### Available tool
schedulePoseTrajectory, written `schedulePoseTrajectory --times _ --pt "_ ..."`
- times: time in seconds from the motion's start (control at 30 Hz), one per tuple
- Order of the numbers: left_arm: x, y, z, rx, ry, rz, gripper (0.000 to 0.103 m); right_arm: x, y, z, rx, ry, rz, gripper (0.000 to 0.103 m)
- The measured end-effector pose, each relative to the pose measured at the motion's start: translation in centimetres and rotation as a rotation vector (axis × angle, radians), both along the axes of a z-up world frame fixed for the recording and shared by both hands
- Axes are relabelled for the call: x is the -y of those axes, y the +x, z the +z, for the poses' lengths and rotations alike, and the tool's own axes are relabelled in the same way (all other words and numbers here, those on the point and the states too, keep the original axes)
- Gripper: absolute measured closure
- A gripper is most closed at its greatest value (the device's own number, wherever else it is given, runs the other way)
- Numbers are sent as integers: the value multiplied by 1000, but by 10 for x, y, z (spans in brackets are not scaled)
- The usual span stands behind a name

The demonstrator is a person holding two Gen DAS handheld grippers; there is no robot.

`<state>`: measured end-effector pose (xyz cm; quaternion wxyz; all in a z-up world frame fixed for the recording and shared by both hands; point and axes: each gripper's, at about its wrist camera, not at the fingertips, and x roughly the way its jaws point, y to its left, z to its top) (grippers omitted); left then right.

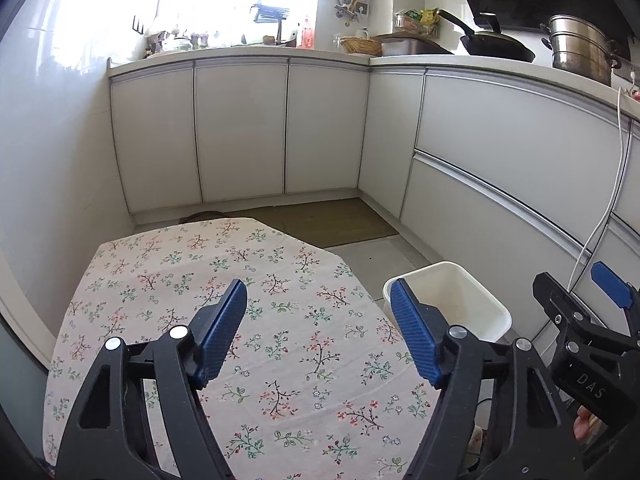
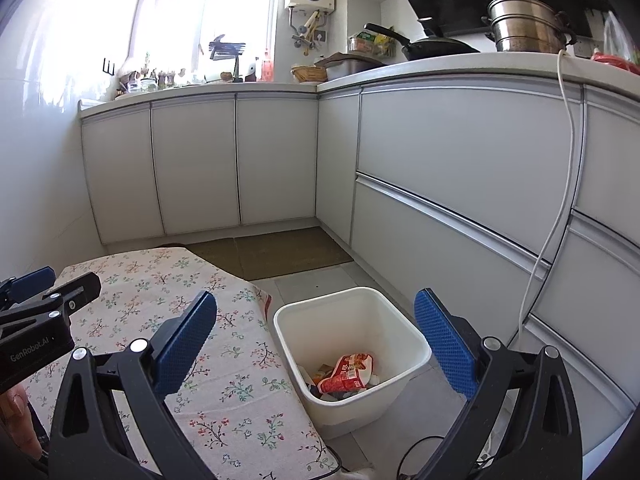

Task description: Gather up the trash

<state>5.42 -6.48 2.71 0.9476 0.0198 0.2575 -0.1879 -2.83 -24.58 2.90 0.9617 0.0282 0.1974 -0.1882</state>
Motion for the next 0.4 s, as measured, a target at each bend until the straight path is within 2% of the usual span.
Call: schedulePoseTrajectory --times 0.1,0.17,0.2,0.33,0.4 --pt "1 1 -2 -10 0 -10 32 2 -1 1 3 7 -6 7" --pt "1 2 -3 -25 -7 -13 25 2 -1 1 4 7 -10 7" --pt "1 3 -3 -32 -8 -19 15 2 -1 1 4 7 -11 7" --pt "4 2 -3 -41 -3 -17 8 2 0 0 -1 8 -14 7" --pt "4 1 -3 -37 0 -7 8 3 -1 0 1 8 -15 7"
